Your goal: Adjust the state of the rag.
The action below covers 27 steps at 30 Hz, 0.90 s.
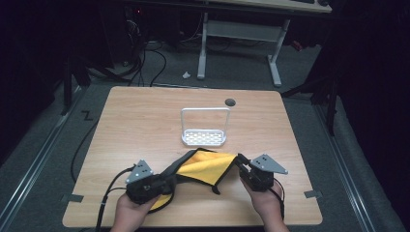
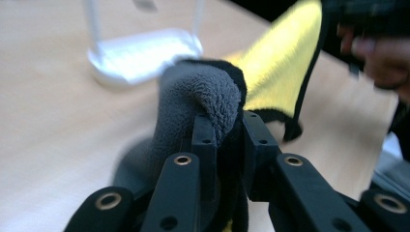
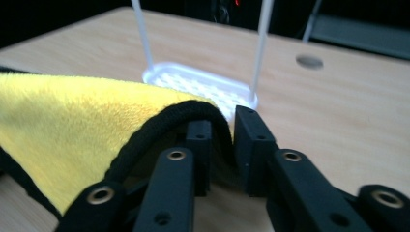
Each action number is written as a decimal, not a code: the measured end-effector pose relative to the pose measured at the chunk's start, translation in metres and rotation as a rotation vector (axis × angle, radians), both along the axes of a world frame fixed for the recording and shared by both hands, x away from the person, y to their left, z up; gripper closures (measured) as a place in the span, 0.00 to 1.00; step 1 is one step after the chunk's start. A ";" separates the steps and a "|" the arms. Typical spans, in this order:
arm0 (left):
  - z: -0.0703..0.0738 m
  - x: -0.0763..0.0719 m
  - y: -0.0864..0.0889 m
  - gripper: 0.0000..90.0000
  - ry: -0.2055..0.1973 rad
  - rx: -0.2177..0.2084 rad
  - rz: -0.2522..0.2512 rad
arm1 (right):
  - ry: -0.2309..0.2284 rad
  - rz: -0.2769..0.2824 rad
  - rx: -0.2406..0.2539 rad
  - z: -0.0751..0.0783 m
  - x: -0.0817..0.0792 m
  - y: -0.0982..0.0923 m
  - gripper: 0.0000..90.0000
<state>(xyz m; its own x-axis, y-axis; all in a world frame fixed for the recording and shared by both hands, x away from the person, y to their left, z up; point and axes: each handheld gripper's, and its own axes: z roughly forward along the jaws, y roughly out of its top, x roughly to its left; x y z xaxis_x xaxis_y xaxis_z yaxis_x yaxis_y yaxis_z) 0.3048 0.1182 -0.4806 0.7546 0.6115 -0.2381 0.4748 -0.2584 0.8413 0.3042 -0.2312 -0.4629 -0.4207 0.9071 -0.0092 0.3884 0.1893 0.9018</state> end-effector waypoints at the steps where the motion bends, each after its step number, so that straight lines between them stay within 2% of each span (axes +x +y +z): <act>1: 0.000 0.000 0.000 0.86 0.000 0.000 0.000 | 0.000 0.000 0.000 0.000 0.000 0.000 0.85; 3: -0.016 0.002 -0.006 0.85 0.056 0.022 -0.022 | 0.045 -0.005 -0.018 -0.011 -0.001 -0.005 0.79; 5: -0.026 0.003 -0.010 0.84 0.090 0.032 -0.037 | 0.098 -0.014 -0.043 -0.022 -0.002 -0.011 0.76; 7: -0.033 0.002 -0.013 0.83 0.119 0.035 -0.053 | 0.145 -0.021 -0.039 -0.030 -0.004 -0.020 0.73; 8: -0.034 0.001 -0.014 0.81 0.121 0.041 -0.061 | 0.177 -0.039 -0.050 -0.035 -0.007 -0.029 0.69; 9: -0.035 0.001 -0.015 0.79 0.125 0.046 -0.065 | 0.185 -0.046 -0.052 -0.037 -0.008 -0.031 0.68; 10: -0.037 0.000 -0.017 0.79 0.129 0.050 -0.072 | 0.185 -0.046 -0.052 -0.037 -0.008 -0.031 0.68; 12: -0.040 -0.002 -0.019 0.72 0.138 0.065 -0.089 | 0.205 -0.065 -0.076 -0.041 -0.009 -0.039 0.66; 15: -0.044 -0.006 -0.021 0.68 0.131 0.088 -0.101 | 0.221 -0.084 -0.103 -0.045 -0.011 -0.048 0.64; 18: -0.046 -0.009 -0.021 0.65 0.120 0.100 -0.102 | 0.235 -0.105 -0.100 -0.047 -0.012 -0.057 0.64; 24: -0.049 -0.006 -0.017 0.67 0.115 0.114 -0.075 | 0.262 -0.106 -0.091 -0.051 -0.018 -0.067 0.63; 27: -0.050 -0.005 -0.015 0.70 0.108 0.125 -0.070 | 0.274 -0.113 -0.104 -0.053 -0.023 -0.072 0.63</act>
<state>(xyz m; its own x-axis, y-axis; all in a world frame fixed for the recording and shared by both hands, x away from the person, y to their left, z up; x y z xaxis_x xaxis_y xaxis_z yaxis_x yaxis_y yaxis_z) 0.3002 0.1036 -0.5305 0.7704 0.5883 -0.2458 0.5381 -0.3931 0.7456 0.2813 -0.3036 -0.5159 -0.3174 0.9483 -0.0049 0.6384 0.2174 0.7384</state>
